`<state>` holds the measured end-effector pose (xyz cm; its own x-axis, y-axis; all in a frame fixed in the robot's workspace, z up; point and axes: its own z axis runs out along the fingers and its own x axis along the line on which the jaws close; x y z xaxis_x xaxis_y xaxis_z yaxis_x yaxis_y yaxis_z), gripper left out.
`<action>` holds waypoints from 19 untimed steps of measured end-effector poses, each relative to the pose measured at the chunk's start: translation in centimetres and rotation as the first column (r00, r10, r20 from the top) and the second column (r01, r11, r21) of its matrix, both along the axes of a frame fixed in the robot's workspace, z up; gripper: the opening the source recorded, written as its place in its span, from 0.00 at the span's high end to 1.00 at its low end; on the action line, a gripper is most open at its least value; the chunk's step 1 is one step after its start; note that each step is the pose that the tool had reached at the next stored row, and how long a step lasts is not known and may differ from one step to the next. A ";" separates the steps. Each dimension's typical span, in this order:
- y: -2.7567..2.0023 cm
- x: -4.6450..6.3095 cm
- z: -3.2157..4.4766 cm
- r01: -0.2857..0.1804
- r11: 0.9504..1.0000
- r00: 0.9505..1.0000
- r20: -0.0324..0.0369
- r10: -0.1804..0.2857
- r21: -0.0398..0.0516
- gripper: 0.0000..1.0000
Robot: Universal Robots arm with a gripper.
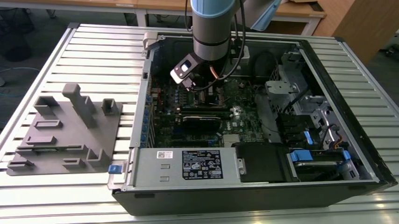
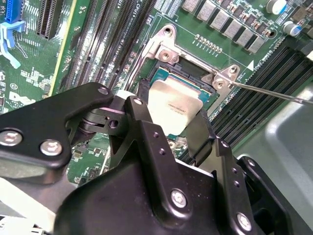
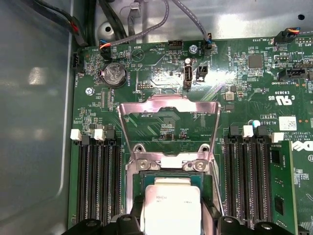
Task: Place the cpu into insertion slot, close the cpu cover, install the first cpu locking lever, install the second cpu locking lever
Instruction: 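Place the cpu into insertion slot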
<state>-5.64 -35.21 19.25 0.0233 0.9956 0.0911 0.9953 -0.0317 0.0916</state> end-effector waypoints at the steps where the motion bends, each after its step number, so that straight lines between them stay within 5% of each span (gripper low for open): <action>1: 0.00 0.0 0.00 0.000 1.000 1.000 0.000 0.000 0.000 0.46; 19: 0.19 0.0 -0.03 -0.025 1.000 1.000 0.000 0.025 0.000 0.46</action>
